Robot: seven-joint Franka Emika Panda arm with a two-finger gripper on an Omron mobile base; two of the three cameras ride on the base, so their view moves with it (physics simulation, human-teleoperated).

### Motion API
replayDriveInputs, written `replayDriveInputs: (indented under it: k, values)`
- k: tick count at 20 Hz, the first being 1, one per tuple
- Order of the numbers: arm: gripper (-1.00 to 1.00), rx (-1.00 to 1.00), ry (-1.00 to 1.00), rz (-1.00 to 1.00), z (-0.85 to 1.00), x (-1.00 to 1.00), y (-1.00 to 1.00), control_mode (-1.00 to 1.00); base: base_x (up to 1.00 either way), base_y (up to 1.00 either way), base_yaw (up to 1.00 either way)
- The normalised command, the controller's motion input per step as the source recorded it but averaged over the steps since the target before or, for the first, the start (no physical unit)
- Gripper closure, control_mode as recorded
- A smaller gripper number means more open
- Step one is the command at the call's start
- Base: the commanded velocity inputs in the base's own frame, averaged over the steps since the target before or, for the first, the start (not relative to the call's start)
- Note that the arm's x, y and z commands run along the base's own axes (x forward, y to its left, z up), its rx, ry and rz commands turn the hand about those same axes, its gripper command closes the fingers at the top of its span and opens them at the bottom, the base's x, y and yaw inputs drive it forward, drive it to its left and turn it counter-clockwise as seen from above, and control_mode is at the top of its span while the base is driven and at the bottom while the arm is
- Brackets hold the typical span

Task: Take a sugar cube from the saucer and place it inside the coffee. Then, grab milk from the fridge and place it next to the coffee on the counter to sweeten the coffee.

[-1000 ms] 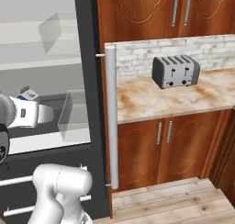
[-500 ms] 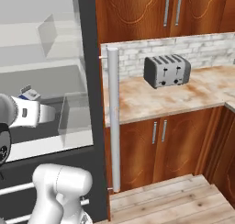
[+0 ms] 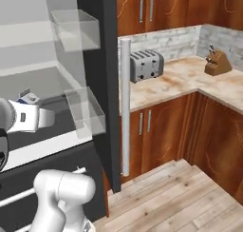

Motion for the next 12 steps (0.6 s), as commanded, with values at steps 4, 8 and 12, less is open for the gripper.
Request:
replayDriveInputs:
  k: [4, 8, 12]
  values:
    - [1.0, 0.0, 0.0, 0.0, 0.0, 0.0, 0.0, 1.0, -0.79, 0.02, -0.79]
    - [1.0, 0.0, 0.0, 0.0, 0.0, 0.0, 0.0, 1.0, -0.72, 0.1, -0.84]
    - [1.0, 0.0, 0.0, 0.0, 0.0, 0.0, 0.0, 1.0, -0.73, 0.04, -0.82]
